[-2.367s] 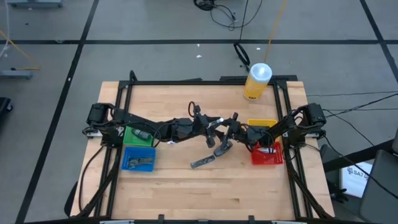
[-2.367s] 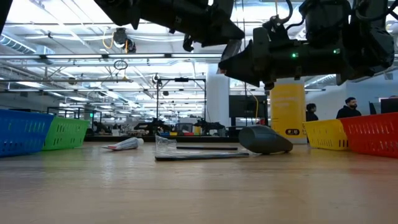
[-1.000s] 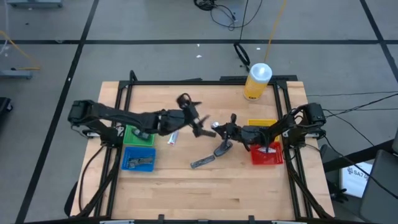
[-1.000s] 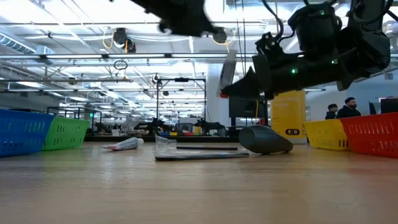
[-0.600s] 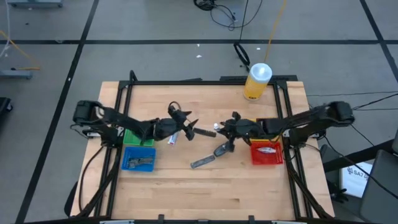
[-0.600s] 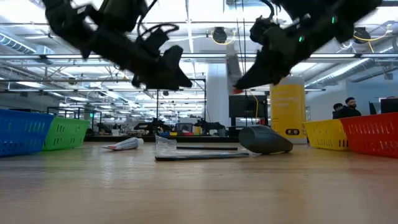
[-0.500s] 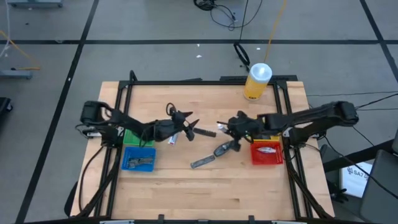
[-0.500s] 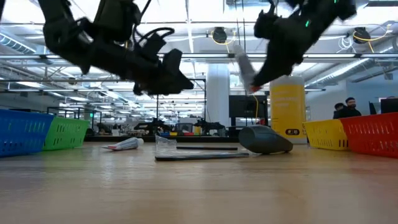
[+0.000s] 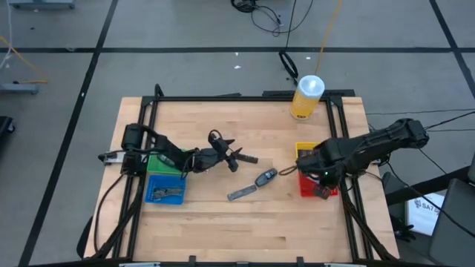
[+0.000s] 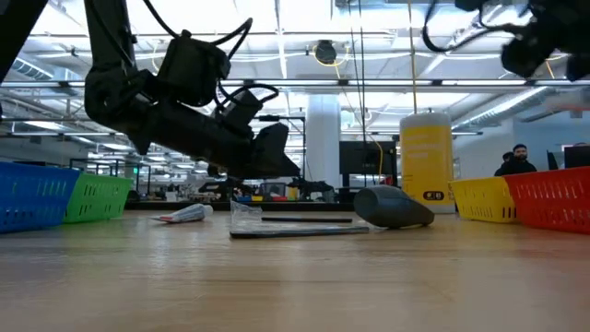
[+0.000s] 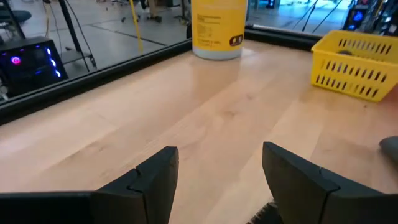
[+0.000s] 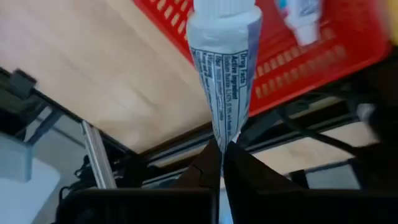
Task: Pick & Place Travel size toiletries
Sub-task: Put the white toothpaste into the red bin, then put the black deodorant into the green bin
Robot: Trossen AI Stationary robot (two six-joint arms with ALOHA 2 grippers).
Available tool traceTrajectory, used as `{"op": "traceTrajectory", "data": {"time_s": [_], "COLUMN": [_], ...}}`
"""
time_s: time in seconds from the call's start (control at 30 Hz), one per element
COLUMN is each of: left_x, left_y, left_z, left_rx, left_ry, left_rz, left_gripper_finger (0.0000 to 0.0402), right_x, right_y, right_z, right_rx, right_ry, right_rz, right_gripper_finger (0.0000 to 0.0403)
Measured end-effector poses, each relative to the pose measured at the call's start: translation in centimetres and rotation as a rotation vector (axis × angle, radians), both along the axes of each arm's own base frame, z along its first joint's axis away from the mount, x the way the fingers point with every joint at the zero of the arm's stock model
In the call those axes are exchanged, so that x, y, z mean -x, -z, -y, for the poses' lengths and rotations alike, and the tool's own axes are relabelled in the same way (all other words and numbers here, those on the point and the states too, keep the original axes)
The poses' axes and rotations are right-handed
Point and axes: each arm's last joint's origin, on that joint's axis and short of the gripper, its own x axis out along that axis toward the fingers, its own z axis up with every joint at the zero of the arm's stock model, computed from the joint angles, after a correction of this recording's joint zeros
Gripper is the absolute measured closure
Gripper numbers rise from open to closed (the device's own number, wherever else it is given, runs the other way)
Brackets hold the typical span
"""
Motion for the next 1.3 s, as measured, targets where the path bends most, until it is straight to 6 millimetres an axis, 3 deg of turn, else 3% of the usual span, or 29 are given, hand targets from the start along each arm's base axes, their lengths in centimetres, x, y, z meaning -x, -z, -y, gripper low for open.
{"op": "traceTrajectory", "data": {"time_s": [0.17, 0.4, 0.7, 1.03, 1.17, 1.3], "left_x": [-0.1, -0.1, -0.1, -0.1, -0.1, -0.1], "left_y": [-0.4, -0.4, -0.4, -0.4, -0.4, -0.4], "left_z": [0.4, 0.6, 0.6, 0.6, 0.6, 0.6], "left_rx": [0.002, 0.003, 0.006, 0.006, 0.006, 0.007], "left_ry": [0.021, 0.029, 0.029, 0.029, 0.029, 0.029], "left_rz": [0.016, 0.014, 0.015, 0.015, 0.015, 0.015], "left_gripper_finger": [0.0174, 0.0174, 0.0174, 0.0174, 0.0174, 0.0174], "right_x": [0.8, 0.4, 1.0, 1.6, 1.6, 0.6], "right_y": [2.5, 5.8, 7.7, 7.4, 5.8, 3.4], "right_z": [-0.4, 0.0, 0.4, 1.1, 1.2, 1.2], "right_rx": [0.0, -0.048, -0.031, 0.082, 0.103, 0.173], "right_ry": [-0.007, -0.023, -0.094, -0.092, -0.062, -0.045], "right_rz": [-0.064, 0.024, -0.03, -0.107, -0.166, -0.117], "right_gripper_finger": [0.0401, 0.0395, 0.0392, 0.0324, 0.0303, 0.0308]}}
